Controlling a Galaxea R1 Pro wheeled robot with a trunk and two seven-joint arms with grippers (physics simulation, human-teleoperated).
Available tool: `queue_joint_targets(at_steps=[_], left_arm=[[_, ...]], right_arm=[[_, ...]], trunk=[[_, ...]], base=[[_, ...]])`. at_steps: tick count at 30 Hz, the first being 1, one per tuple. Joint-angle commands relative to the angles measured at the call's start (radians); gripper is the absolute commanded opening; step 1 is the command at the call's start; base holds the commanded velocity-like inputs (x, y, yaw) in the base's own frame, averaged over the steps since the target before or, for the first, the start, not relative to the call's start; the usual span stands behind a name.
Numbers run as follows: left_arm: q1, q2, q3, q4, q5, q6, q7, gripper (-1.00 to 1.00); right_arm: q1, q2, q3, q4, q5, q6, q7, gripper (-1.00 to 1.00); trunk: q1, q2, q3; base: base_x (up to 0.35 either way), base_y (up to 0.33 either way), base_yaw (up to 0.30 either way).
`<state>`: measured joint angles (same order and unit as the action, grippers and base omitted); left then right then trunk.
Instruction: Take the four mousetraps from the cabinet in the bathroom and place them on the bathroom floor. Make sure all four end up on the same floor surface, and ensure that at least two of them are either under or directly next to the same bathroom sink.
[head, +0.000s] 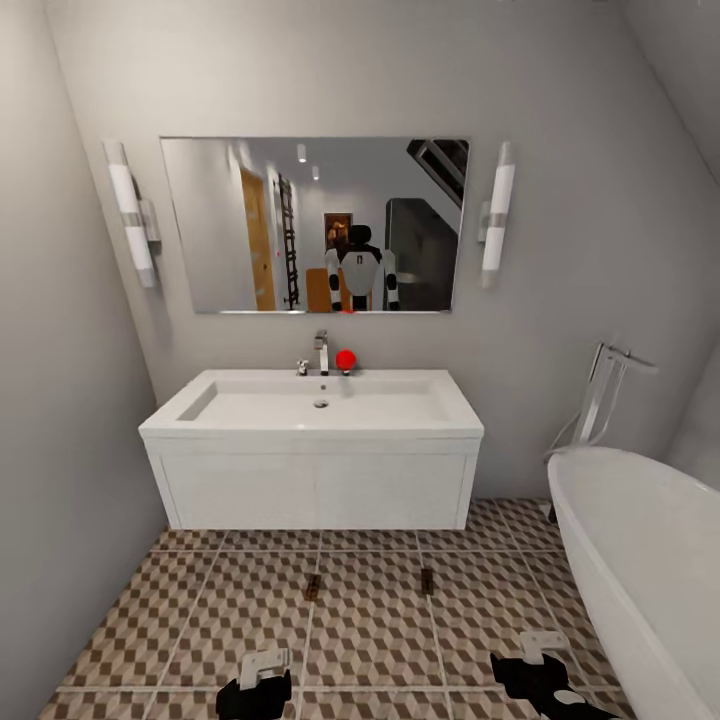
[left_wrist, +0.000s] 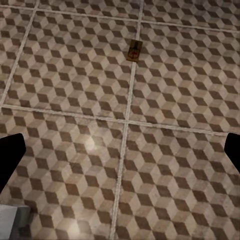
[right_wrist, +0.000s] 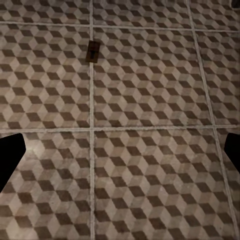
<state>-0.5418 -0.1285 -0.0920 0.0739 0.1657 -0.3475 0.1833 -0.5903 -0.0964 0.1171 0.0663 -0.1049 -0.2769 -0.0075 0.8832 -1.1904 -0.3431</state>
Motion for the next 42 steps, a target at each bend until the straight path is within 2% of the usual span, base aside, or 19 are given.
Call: queue_joint_targets(at_steps=[1,42], left_arm=[[-0.002,-0.001,-0.008,0.004,0.009,-0.007,0.001,1.00],[0.027,0.001,-0.009,0.004,0.009,-0.006,-0.001,1.00]], right_arm=[[-0.002,0.000,0.009,0.004,-0.010,-0.007,0.000,1.00],[-0.002,0.010,0.007,0.004,-0.013,-0.007,0.000,1.00]], trunk=[[-0.004,0.006,0.002],[-0.161,0.293,0.130]], base=[[0.000,0.000,0.000],[0.000,0.000,0.000]])
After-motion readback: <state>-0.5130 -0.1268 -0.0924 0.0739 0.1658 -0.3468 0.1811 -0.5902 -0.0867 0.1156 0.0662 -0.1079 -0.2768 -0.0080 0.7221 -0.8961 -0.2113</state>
